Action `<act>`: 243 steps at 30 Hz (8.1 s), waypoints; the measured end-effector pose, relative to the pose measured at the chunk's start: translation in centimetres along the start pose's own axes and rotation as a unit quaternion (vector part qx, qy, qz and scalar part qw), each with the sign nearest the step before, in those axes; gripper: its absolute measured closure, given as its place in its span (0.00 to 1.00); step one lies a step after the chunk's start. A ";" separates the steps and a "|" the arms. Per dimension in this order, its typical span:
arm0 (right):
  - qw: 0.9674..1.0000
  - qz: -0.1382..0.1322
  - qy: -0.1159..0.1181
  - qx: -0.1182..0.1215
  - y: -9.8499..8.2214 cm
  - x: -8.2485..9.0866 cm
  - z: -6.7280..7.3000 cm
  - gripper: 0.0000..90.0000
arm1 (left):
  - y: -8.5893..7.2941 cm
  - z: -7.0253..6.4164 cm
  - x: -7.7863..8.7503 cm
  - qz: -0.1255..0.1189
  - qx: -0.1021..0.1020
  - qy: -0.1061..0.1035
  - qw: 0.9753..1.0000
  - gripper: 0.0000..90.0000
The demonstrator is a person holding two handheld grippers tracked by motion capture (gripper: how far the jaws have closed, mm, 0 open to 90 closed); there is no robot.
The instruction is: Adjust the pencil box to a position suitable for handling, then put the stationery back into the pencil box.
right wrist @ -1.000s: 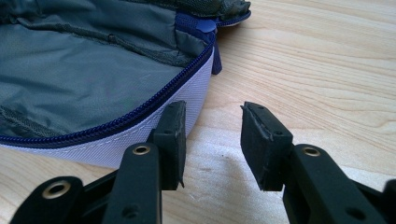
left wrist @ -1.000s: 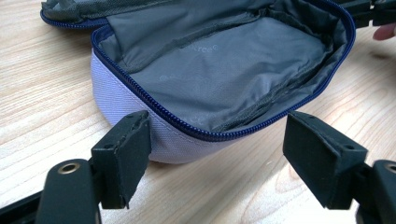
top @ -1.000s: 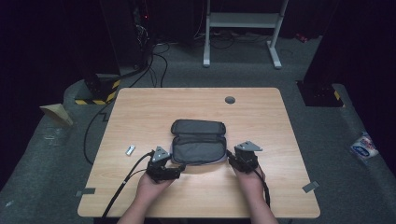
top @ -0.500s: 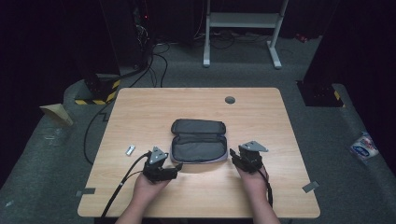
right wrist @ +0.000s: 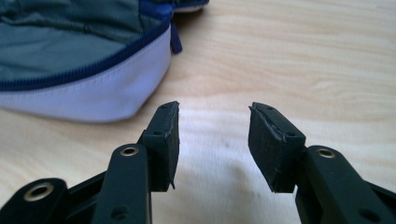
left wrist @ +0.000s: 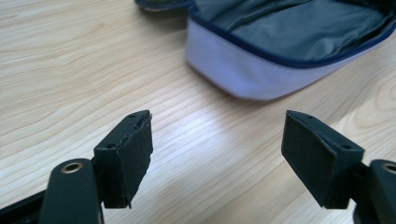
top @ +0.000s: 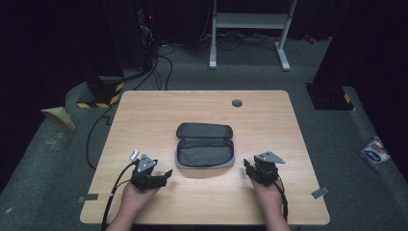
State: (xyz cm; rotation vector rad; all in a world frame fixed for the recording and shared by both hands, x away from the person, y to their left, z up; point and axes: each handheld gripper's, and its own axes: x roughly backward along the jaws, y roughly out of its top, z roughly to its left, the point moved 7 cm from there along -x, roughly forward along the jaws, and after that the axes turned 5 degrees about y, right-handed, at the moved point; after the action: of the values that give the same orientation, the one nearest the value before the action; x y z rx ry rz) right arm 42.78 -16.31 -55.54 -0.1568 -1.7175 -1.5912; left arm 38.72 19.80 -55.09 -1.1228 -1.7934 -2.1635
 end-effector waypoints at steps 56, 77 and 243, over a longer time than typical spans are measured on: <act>0.999 0.049 -0.016 0.015 -3.2 1.6 0.2 0.48 | -2.4 10.5 2.1 0.007 0.079 0.096 0.992 0.46; 0.999 0.049 -0.016 0.015 -3.2 1.6 0.1 0.48 | -2.3 12.8 -0.3 0.006 0.112 0.103 0.988 0.57; 0.998 0.056 -0.004 0.021 -3.2 1.5 0.1 0.37 | 6.8 -5.4 -5.3 0.029 -0.006 -0.019 0.999 0.81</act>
State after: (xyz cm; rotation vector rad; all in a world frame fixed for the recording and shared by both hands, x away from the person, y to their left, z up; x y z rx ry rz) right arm 39.89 -17.52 -57.19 -0.2343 -1.7174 -1.4733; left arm 43.55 11.10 -52.99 -1.2121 -1.7425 -2.1378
